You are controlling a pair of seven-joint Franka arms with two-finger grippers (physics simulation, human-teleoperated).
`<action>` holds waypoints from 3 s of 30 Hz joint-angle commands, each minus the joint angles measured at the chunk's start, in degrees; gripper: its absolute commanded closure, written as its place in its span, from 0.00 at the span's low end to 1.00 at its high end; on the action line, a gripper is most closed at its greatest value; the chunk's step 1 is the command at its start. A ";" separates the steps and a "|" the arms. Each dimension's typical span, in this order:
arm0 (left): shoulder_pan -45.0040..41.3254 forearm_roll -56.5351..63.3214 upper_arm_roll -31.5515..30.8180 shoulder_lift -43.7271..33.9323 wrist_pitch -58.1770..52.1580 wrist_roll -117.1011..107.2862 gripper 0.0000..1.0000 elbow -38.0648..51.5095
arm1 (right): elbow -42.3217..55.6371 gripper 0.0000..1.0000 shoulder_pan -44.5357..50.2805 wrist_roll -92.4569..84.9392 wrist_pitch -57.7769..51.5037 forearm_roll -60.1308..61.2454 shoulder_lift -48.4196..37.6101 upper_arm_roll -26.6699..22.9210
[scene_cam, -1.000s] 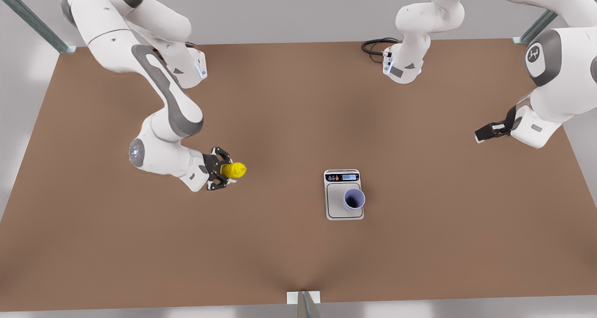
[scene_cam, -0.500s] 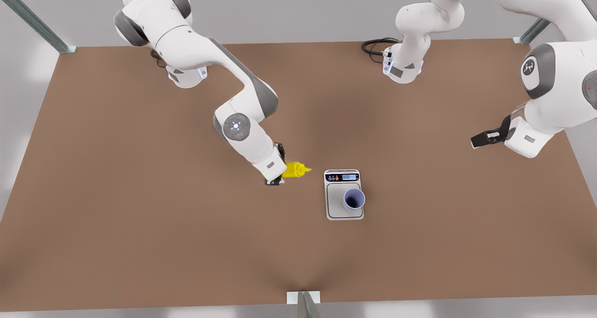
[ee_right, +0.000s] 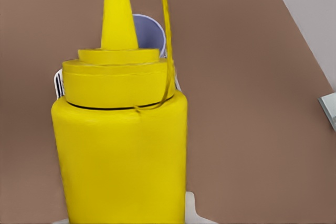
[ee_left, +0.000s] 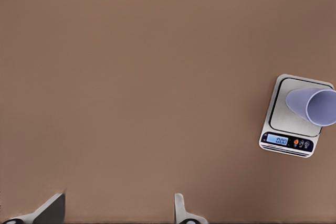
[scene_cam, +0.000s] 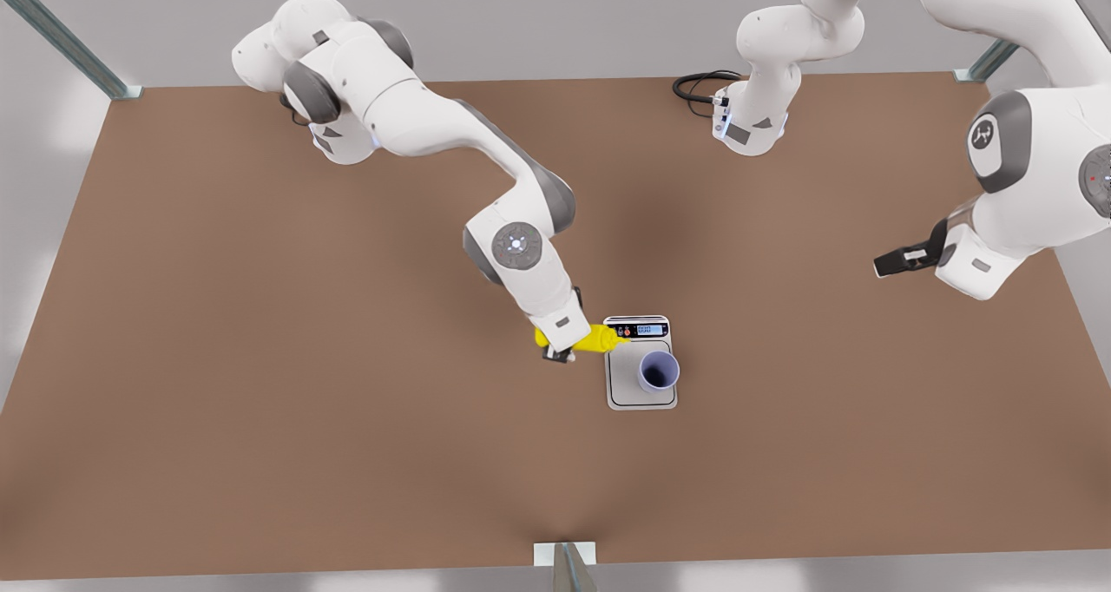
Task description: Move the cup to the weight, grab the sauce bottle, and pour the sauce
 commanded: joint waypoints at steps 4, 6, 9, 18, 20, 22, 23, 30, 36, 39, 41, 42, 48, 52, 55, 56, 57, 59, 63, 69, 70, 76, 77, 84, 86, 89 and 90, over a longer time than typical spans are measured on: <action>-0.01 0.00 0.00 0.26 -0.01 0.09 0.00 0.00 | 5.37 0.50 0.00 0.09 -0.82 -0.04 4.44 0.09; -0.01 0.00 0.00 0.78 -0.10 0.09 0.00 0.00 | 7.22 0.50 0.26 0.87 -0.82 1.36 6.20 0.09; 0.08 0.00 0.09 1.05 -0.10 0.09 0.00 0.00 | 8.72 0.50 0.61 2.55 -0.29 1.63 7.87 0.09; 0.08 0.00 0.35 1.14 -0.10 0.09 0.00 0.00 | 9.07 0.49 0.70 6.15 -0.56 1.63 8.40 0.09; 0.78 0.00 0.26 1.49 -0.01 0.09 0.00 0.00 | 8.63 0.49 0.61 6.85 -1.43 1.63 7.96 0.09; 0.78 0.09 0.35 1.58 -0.01 0.09 0.00 0.00 | 7.23 0.49 0.09 6.59 -5.30 2.50 4.89 0.17; 0.70 0.00 0.26 1.58 -0.01 0.18 0.00 0.00 | 5.65 0.50 -1.41 6.24 -7.06 3.91 2.08 0.44; 0.52 0.00 0.26 1.66 -0.01 0.18 0.00 0.00 | -26.70 0.51 -11.77 -12.65 -6.36 21.48 -19.46 2.02; 0.52 0.09 0.26 2.01 -0.01 0.18 0.00 0.00 | -39.36 0.51 -19.69 -45.88 -0.56 41.71 -22.45 2.02; 0.52 0.09 0.26 2.01 -0.01 0.09 0.00 0.00 | -41.56 0.51 -21.44 -56.60 -0.56 48.29 -22.45 2.02; 0.52 0.09 0.26 2.01 -0.10 0.18 0.00 0.00 | -43.57 0.51 -22.59 -64.51 -0.56 53.39 -22.45 2.02; 0.52 0.09 0.26 2.01 -0.10 0.18 0.00 0.00 | -44.98 0.51 -23.73 -66.62 -0.56 54.89 -22.45 2.02; 0.43 0.09 0.26 2.19 -0.10 0.18 0.00 0.00 | -48.50 0.51 -33.92 -86.74 -4.42 57.61 -22.01 2.28; 0.43 0.09 0.26 2.37 -0.01 0.18 0.00 0.00 | -48.15 0.51 -40.69 -99.22 -7.85 60.69 -19.82 2.37; 0.43 0.00 0.26 2.37 -0.10 0.18 0.00 0.00 | -45.86 0.50 -45.35 -101.25 -15.67 63.76 -14.54 2.28; 0.43 0.00 0.26 2.37 -0.10 0.18 0.00 0.00 | -45.43 0.50 -45.79 -103.09 -16.29 64.64 -13.57 2.28; 0.43 0.00 0.26 2.37 -0.02 0.18 0.00 0.00 | -43.40 0.50 -46.58 -103.71 -17.96 64.64 -10.94 2.28; 0.43 0.00 0.26 2.37 -0.01 0.18 0.00 0.00 | -43.23 0.50 -46.58 -103.89 -19.98 65.08 -9.88 2.28; 0.43 0.00 0.26 2.37 -0.01 0.18 0.00 0.00 | -43.23 0.50 -47.64 -104.15 -20.07 65.08 -8.03 2.28; 0.52 0.09 0.26 2.54 -0.01 0.18 0.00 0.00 | -42.26 0.49 -47.73 -105.91 -20.42 65.26 -5.49 2.28; 0.43 0.09 0.26 2.54 -0.01 0.18 0.00 0.00 | -42.26 0.49 -47.64 -105.91 -20.51 65.61 -4.96 2.28; 0.43 0.09 0.26 3.07 0.25 0.18 0.00 0.00 | -42.26 0.49 -47.90 -106.09 -20.86 65.61 -3.38 2.28; 0.43 0.09 0.26 3.07 0.25 0.18 0.00 0.00 | -42.26 0.49 -48.17 -106.17 -20.86 65.61 -3.20 2.28; 0.43 0.09 0.26 3.16 0.25 0.18 0.00 0.00 | -41.38 0.45 -48.43 -107.76 -20.86 65.35 -1.27 2.28; 0.43 0.09 0.26 3.16 0.25 0.18 0.00 0.00 | -41.38 0.32 -48.43 -107.67 -20.86 65.35 -1.27 2.28; 0.52 0.09 0.26 3.16 0.42 0.18 0.00 0.00 | -41.29 0.00 -48.43 -107.58 -20.77 65.26 -1.27 2.28; 0.43 0.09 0.26 3.16 0.42 0.18 0.00 0.00 | -41.29 0.00 -48.43 -107.58 -20.86 65.26 -1.27 2.28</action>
